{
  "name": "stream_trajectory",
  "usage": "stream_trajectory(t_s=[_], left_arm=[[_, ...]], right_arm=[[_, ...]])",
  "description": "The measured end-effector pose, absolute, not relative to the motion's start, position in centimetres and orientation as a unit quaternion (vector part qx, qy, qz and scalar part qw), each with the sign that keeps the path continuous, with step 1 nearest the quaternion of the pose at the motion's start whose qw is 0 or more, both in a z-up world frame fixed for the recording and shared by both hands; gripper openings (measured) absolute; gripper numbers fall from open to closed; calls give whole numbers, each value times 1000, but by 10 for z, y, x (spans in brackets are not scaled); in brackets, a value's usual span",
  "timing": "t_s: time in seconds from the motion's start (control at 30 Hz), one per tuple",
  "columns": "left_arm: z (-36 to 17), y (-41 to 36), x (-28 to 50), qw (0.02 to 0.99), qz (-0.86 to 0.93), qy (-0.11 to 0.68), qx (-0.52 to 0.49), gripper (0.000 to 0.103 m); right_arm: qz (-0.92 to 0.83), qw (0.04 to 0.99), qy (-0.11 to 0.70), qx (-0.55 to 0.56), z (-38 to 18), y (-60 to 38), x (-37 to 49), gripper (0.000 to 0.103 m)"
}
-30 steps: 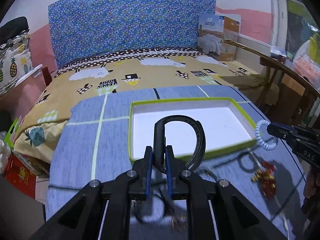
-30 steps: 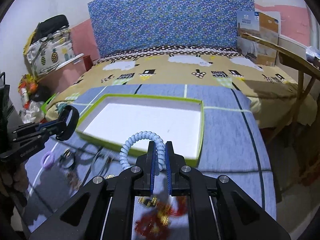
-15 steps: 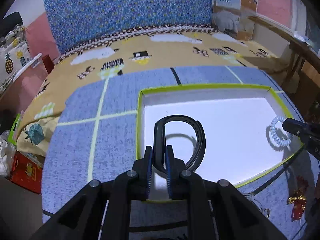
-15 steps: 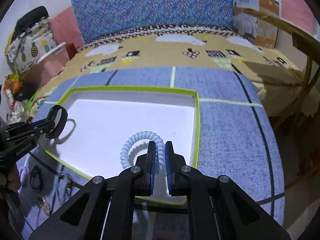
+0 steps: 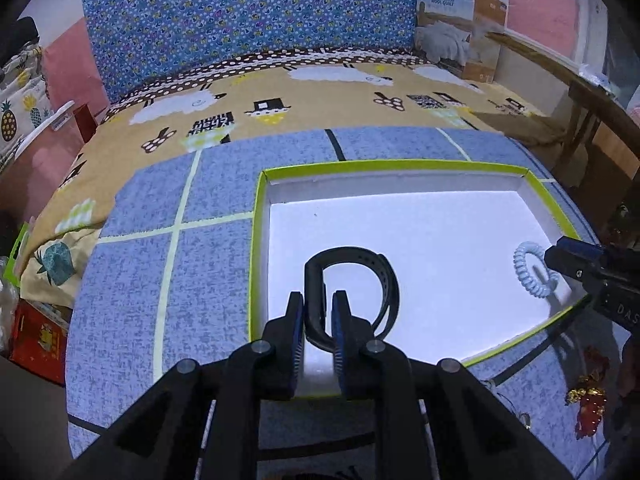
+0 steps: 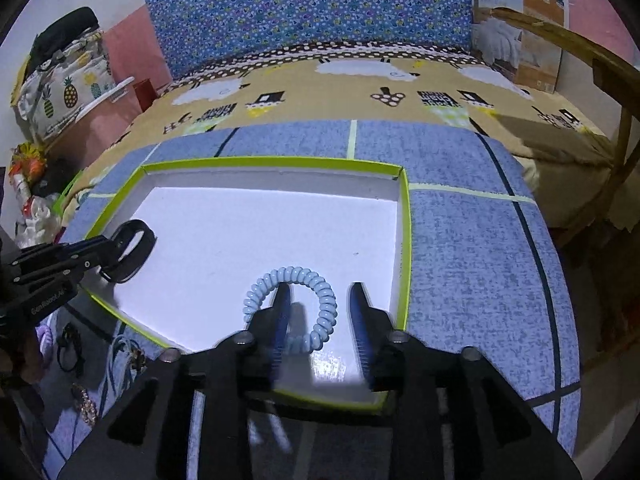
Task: Organize jewelry
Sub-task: 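Carry both items into the green box and open both grippers, then withdraw both tools from the box back over the jewelry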
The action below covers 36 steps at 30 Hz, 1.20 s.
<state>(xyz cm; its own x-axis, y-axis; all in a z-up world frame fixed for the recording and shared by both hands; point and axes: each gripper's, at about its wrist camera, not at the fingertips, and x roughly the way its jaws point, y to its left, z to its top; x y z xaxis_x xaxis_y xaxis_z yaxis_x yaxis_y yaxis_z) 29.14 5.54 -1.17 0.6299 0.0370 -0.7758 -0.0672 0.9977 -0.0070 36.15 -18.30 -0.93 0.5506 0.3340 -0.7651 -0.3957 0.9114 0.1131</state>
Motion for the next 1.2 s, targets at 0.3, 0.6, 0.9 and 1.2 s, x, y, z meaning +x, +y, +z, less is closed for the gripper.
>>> stream_trajectory(t_s=[0.3,0.6,0.9,1.2], left_arm=[[12,53,255,924,11,380,-36,21],[26,55,193,940,6,337,-56,25],[25,58,137,948,12,313,-60,25],[18,56,90,951,22,306,-51,35]], right_arm=[[214,899,382,-30,20,-191,325,35],[228,910,345,-20,33,-207,263,35],[226,917,330,2,31,-233,208,35],[231,915,332,-13,21,-233,164,35]])
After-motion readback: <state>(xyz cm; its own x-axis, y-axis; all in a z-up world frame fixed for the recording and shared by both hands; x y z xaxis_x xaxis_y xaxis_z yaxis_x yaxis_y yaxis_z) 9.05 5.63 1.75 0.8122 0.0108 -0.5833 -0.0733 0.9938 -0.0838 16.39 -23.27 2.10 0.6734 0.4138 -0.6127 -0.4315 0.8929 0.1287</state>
